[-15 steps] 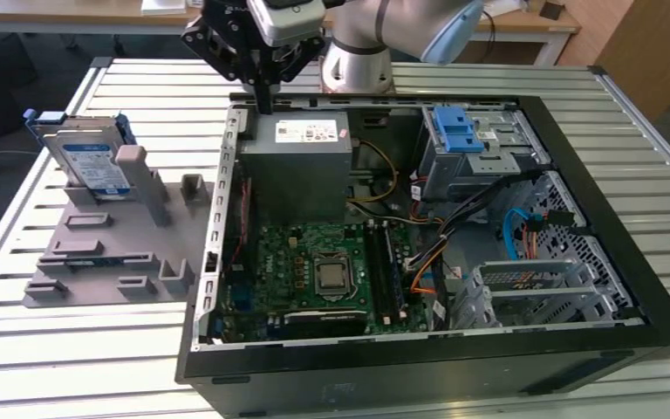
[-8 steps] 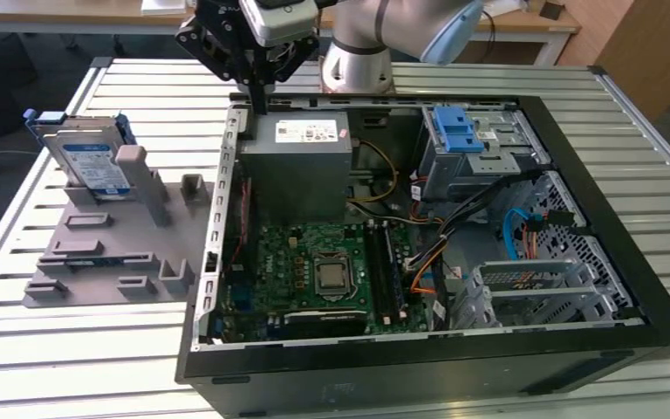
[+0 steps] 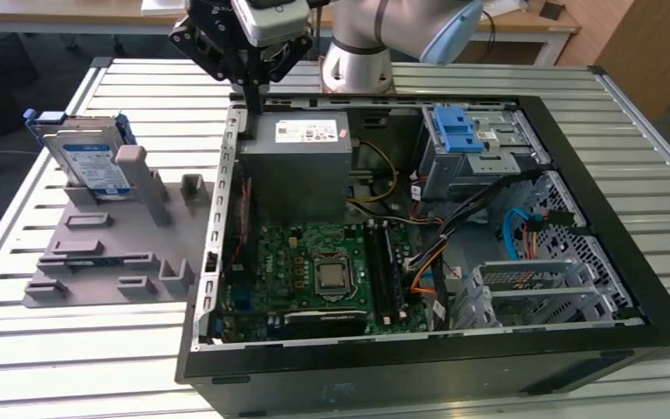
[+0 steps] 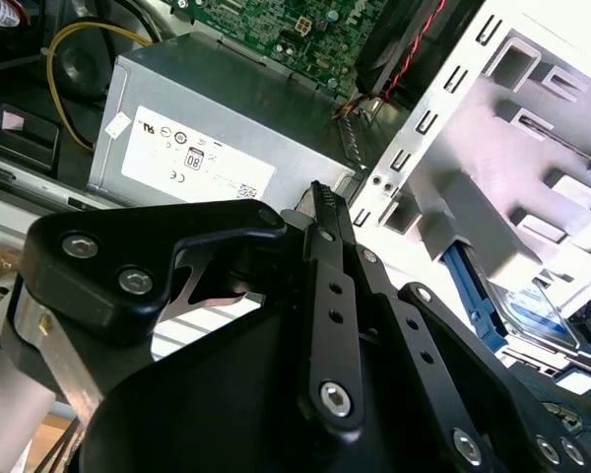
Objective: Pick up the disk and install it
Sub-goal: 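Reach for the disk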
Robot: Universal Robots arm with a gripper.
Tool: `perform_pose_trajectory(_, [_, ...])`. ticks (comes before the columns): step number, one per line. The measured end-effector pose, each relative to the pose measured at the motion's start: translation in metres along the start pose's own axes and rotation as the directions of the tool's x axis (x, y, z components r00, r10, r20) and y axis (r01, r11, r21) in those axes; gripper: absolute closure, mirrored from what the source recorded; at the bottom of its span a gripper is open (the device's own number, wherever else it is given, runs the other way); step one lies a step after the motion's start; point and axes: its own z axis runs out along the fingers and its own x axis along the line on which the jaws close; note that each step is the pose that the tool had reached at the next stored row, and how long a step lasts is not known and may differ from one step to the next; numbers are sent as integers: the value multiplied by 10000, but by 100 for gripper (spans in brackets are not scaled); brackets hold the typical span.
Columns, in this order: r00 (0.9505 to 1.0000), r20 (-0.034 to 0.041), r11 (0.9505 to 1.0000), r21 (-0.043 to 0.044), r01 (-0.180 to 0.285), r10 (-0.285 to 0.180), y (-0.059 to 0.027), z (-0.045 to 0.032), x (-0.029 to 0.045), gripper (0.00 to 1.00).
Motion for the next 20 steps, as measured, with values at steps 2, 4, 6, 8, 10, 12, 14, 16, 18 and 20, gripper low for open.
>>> perform_pose_trajectory(2, [10000, 0, 10000, 0, 1, -1, -1, 0, 13, 89])
perform_pose_trajectory(4, [10000, 0, 10000, 0, 0, 0, -2, 0, 27, 89])
perform_pose_trajectory(6, [10000, 0, 10000, 0, 1, -1, -3, 0, 39, 89])
perform_pose_trajectory(8, [10000, 0, 10000, 0, 0, 0, -4, -1, 52, 89])
perform_pose_trajectory(10, [10000, 0, 10000, 0, 0, 0, -5, -1, 65, 89])
perform_pose_trajectory(12, [10000, 1, 10000, 0, 0, 0, -6, -1, 78, 89])
perform_pose_trajectory(14, [10000, 0, 10000, 0, 0, 0, -7, -1, 90, 89])
perform_pose_trajectory(16, [10000, 0, 10000, 0, 0, 0, -8, -1, 103, 89])
perform_pose_trajectory(18, [10000, 0, 10000, 0, 0, 0, -9, -2, 117, 89])
perform_pose_trajectory(20, [10000, 0, 10000, 0, 0, 0, -10, -2, 129, 89])
